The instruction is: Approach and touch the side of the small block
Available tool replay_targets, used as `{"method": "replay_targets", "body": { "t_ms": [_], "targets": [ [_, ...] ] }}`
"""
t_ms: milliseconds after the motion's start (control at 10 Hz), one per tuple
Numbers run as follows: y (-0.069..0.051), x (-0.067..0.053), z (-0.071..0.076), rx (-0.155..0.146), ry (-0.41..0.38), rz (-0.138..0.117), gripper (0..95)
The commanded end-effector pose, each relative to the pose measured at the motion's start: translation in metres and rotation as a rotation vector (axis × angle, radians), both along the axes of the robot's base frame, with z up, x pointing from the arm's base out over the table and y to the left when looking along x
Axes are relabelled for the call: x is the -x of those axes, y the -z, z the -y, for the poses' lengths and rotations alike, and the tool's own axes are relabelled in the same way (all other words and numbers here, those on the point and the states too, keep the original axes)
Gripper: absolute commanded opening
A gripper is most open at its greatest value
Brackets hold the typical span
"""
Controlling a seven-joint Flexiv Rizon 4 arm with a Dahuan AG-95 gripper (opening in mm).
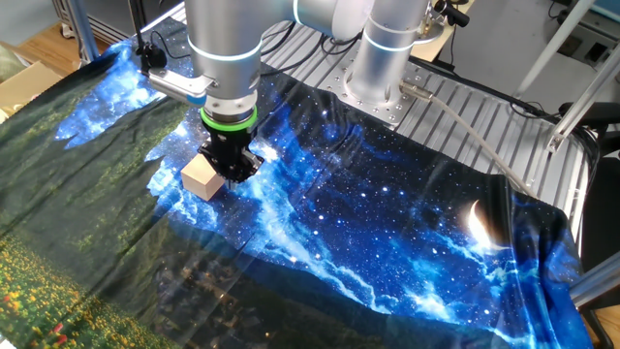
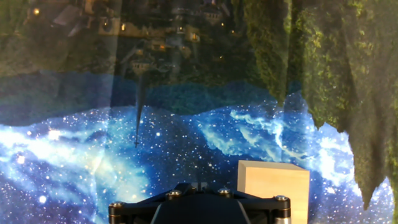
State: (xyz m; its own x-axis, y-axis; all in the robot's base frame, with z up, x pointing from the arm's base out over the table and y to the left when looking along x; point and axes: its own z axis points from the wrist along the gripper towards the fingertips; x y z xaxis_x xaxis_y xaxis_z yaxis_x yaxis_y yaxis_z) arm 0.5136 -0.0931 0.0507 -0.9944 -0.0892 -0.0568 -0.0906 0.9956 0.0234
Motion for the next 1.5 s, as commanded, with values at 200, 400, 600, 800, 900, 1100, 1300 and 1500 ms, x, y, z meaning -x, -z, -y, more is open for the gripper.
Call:
{"method": "replay_targets", "body": {
  "t_ms": [200, 400, 600, 800, 900, 1100, 1300, 1500],
  "targets": [
    [0.0004, -0.0004, 0.0004, 0.004, -0.003, 0.003, 0.0],
    [0.0002, -0.0005, 0.0005, 0.002, -0.004, 0.003, 0.0],
    [0.0002, -0.0007, 0.0006, 0.001, -0.009, 0.0, 0.0],
    [0.0002, -0.0007, 0.0006, 0.001, -0.013, 0.003, 0.0],
    [0.0002, -0.0007, 0.0006, -0.007, -0.017, 0.002, 0.0],
    [0.0002, -0.0007, 0.0006, -0.012, -0.017, 0.003, 0.0],
    [0.0002, -0.0007, 0.0006, -0.011, -0.015, 0.001, 0.0],
    [0.0002, -0.0007, 0.0006, -0.007, 0.001, -0.001, 0.0]
  ]
}}
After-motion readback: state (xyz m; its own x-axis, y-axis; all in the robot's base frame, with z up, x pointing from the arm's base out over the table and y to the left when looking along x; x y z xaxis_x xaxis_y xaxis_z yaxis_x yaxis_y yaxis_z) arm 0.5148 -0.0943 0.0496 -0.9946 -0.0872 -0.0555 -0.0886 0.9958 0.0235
